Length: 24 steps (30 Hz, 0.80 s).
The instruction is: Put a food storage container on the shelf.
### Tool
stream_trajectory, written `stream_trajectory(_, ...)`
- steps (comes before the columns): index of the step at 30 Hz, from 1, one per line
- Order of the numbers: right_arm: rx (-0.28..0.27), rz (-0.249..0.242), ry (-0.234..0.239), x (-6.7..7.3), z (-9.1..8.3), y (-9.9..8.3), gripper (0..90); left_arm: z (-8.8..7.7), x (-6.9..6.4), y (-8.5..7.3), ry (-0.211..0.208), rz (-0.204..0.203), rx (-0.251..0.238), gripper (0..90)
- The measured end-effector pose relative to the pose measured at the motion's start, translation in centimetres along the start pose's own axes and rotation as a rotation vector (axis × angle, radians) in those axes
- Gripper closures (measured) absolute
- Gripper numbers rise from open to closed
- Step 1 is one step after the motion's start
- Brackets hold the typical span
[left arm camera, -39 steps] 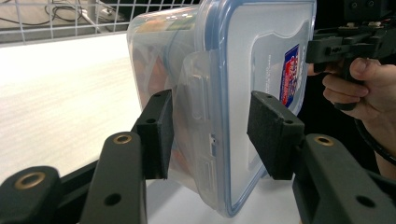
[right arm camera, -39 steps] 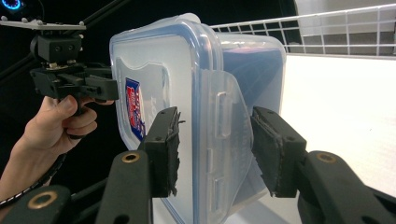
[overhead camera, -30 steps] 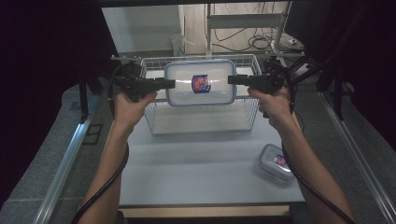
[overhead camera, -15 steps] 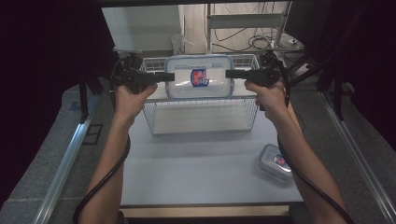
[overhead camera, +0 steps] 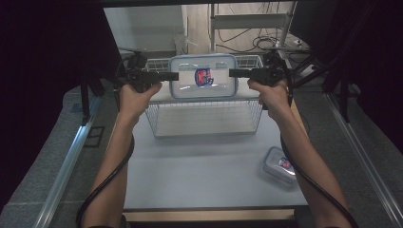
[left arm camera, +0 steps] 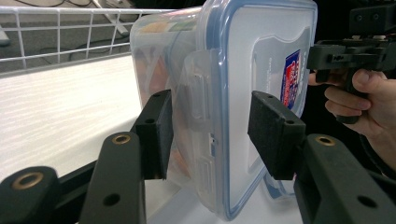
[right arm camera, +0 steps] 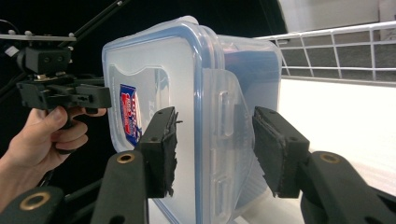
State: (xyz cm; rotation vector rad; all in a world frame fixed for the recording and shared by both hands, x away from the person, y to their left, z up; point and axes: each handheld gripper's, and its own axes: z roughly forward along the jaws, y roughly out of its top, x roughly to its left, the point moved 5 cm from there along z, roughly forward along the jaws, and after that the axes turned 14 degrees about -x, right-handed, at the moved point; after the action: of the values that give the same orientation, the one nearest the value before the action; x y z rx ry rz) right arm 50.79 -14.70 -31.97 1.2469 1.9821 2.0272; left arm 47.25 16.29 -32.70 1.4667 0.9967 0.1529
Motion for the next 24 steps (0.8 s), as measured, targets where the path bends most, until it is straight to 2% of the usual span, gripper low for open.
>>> stream_trajectory(4, -0.004, -0.008, -0.012, -0.04, 0.08, 0.03, 49.8, 0.15, -0.06, 0.04, 0.010, 0.012, 0.001, 50.7)
stream_trajectory(20, -0.022, -0.009, -0.032, -0.42, 0.55, 0.06, 47.6, 0.51, 0.12, 0.09, 0.027, 0.015, -0.013, 48.9)
stream_trajectory(24, -0.017, -0.020, -0.039, -0.39, 0.61, 0.03, 46.6, 0.65, 0.05, 0.15, 0.065, 0.062, 0.000, 49.7)
